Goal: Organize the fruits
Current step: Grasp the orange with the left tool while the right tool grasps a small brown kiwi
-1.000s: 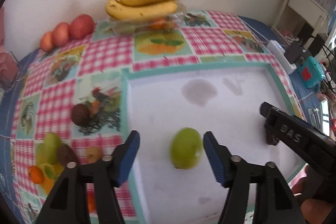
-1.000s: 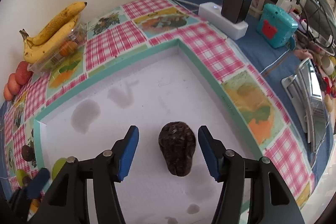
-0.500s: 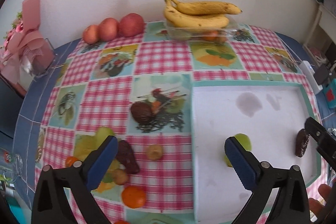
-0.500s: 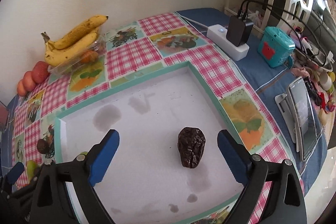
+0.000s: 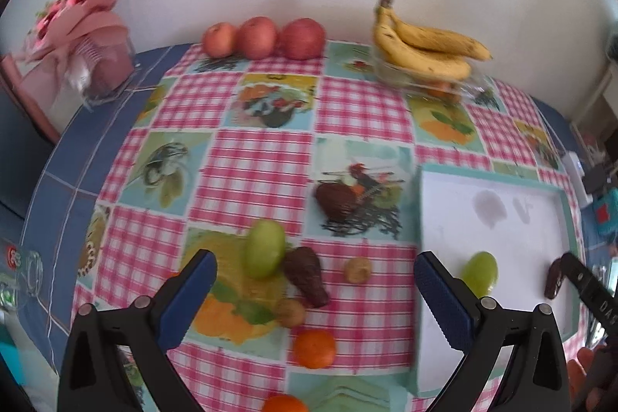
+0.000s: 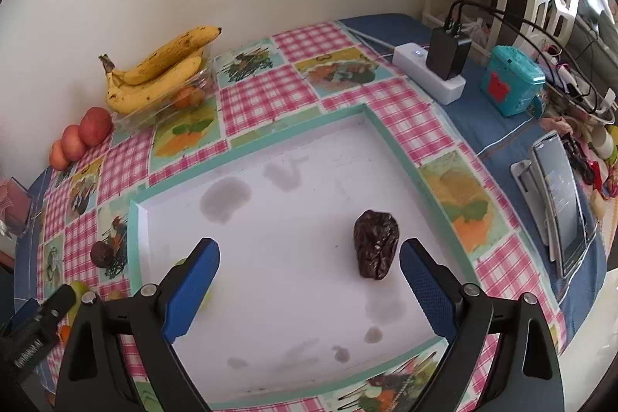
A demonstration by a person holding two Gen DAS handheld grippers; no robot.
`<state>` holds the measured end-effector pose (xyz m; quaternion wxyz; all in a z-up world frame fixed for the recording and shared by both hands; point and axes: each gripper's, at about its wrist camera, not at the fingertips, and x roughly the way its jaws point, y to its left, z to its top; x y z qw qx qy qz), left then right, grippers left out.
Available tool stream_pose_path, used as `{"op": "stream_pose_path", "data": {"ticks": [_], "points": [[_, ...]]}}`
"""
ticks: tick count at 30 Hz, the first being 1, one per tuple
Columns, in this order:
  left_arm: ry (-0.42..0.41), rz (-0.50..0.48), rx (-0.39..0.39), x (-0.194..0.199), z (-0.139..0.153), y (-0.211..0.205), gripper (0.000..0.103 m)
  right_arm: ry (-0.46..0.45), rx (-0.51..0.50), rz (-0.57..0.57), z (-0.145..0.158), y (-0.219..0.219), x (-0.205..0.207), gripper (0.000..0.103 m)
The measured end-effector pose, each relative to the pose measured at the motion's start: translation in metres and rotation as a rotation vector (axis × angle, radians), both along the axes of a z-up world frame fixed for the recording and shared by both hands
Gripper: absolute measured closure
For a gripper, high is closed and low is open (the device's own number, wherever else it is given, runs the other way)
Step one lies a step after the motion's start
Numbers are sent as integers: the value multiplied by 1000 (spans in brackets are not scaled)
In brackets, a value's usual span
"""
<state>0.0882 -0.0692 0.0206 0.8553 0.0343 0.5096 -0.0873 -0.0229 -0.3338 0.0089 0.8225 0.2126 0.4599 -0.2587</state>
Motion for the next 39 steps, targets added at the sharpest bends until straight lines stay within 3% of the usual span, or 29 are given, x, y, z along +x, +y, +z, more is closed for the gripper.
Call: {"op": "stream_pose_path", "data": {"ticks": [14,20,29,39], "points": [[-39,211,12,15,11,100,0,19,14,152,1,64,32,8],[-35,269,-20,16,13,131,0,20,46,274,-1,110,51,8],[-6,297,-52,16,4,146,0,-4,100,383,-3,155,68,8],[11,309,-115,20,-13,144,0,-34,128,431,-15,167,82,8]]}}
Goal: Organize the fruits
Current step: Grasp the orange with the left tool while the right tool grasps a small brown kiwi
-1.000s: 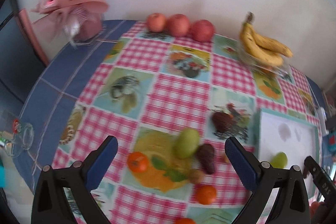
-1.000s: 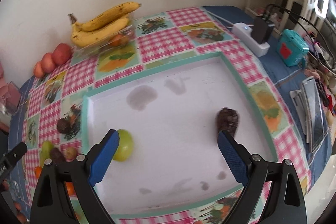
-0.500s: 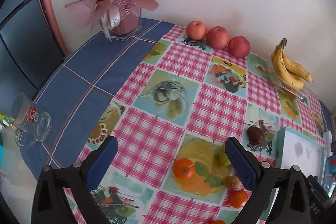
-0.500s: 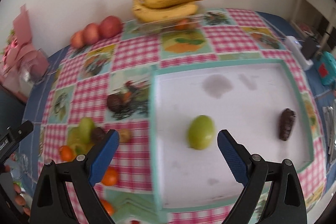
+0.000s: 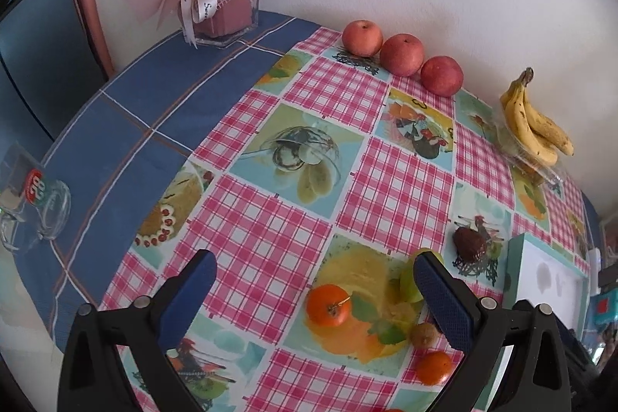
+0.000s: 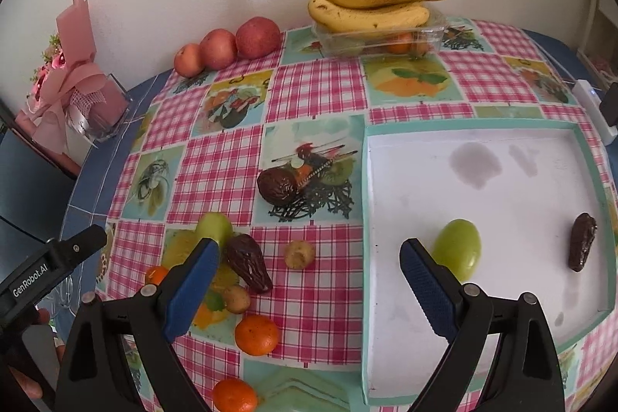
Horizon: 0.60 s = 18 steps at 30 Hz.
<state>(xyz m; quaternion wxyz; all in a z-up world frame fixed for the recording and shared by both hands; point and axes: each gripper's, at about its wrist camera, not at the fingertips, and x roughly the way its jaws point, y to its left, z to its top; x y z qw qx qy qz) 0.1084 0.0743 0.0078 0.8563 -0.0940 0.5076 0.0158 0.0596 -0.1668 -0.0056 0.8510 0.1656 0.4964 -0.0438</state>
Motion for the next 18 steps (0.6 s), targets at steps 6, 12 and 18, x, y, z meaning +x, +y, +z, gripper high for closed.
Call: {"op": "stream_pose_path", "data": {"ticks": [6,12,18], "points": [[38,6,-6,4,-8,0,0,-11,-36,47,-4,7,6,8],[113,49,-25,6,-23,6,0,-25,-44,40,-4,8,8,10],[164,41,-40,9,-42,0,4,6,-16,34,-16,6,12,32]]}}
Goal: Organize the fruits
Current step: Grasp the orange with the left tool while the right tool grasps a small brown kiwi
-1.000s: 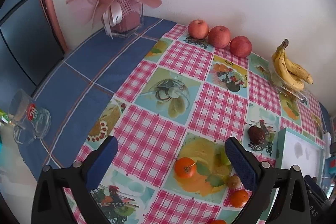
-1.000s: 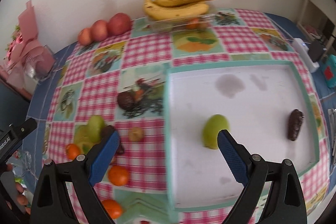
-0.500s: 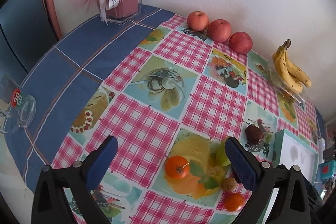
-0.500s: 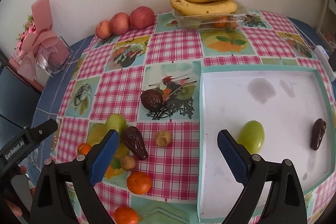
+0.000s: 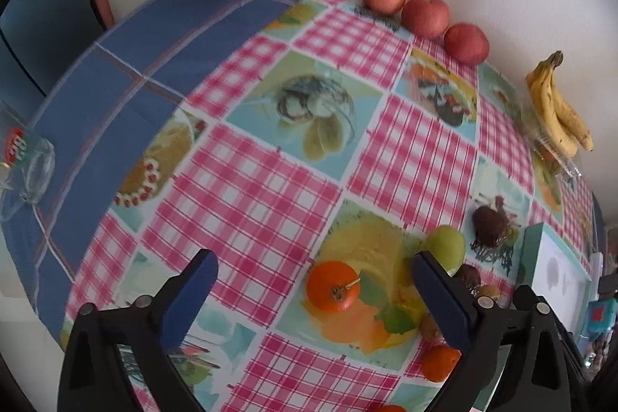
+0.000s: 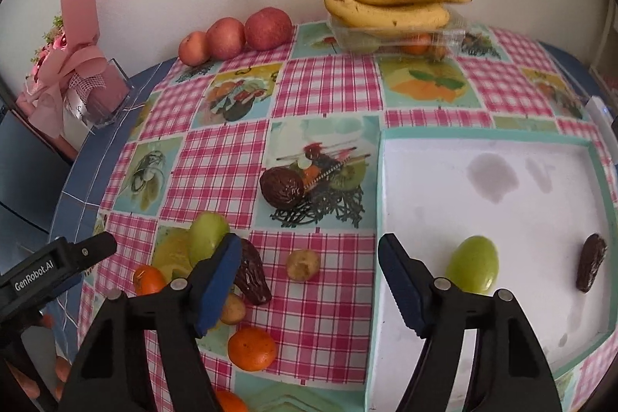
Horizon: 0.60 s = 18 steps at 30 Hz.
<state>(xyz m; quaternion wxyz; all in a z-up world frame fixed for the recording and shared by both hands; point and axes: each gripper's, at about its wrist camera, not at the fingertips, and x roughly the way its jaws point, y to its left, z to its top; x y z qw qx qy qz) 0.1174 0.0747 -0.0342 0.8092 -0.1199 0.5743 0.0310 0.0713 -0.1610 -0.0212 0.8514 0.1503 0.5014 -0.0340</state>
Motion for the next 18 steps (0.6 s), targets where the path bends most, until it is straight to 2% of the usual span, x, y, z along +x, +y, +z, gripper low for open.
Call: {"op": "stream_pose_path", "data": {"ticks": [1,2,5,6,7,11,13,18], "points": [[13,5,-14,1,-4,0,8,11,1,3,-4,1,1,42],[33,7,-31,1,-9,1,11,23,-1,5,-7,1,2,47],[59,6,-36,1,-17,-1,17,55,-9,2,-16,1,3,51],[62,6,-33,1,-18,-2,20,68,-6,3,-20,1,3,60],[66,4,-36,1,-19,-2,23,78,-1,2,-23,0,4,62],[88,7,-58,2,-25,-6,27,94,24,2,-32,-1,4,66],[95,4,-58,2,-27,-7,38,98,40,3,-35,-1,5,66],[112,-1,-67,1,-32,-8,55,96,68,13,-39,3,7,71]]}}
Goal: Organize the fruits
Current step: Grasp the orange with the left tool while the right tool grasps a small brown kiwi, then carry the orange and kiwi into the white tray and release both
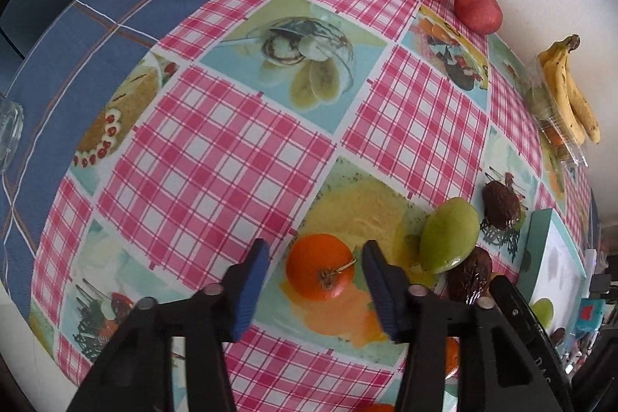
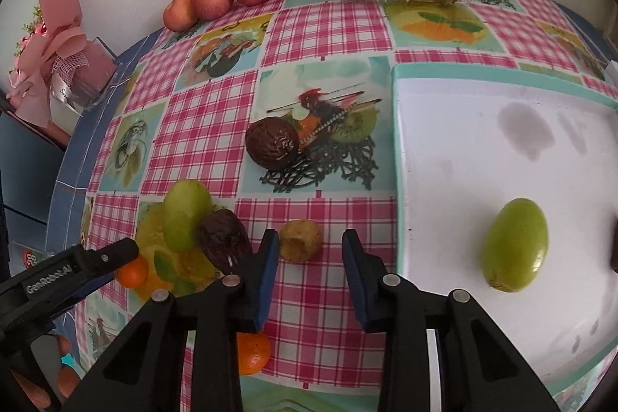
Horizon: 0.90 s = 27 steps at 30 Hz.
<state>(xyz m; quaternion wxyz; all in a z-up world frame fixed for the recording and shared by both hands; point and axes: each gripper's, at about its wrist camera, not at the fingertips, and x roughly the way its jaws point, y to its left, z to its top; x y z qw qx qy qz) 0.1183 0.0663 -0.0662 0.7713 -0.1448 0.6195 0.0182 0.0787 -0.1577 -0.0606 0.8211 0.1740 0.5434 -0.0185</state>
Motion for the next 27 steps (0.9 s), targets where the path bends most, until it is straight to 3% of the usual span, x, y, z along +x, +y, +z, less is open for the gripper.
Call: {"op": "stream_pose_path", "data": {"ticks": [4,10,19,27], "points": [[1,3,-16,1,-1,-1,64,-2,0,6,-2,5,3,76],[-29,7,-20,1,7,0,65,-14,7,-1,0,5,3,77],[-188,9,-41,-7,60,1,65,-99,2,-33,39,-7,-4,77],[-274,-29,-59,-16,90,-11,65,-138,-44,-80,69,-27,-17,77]]}}
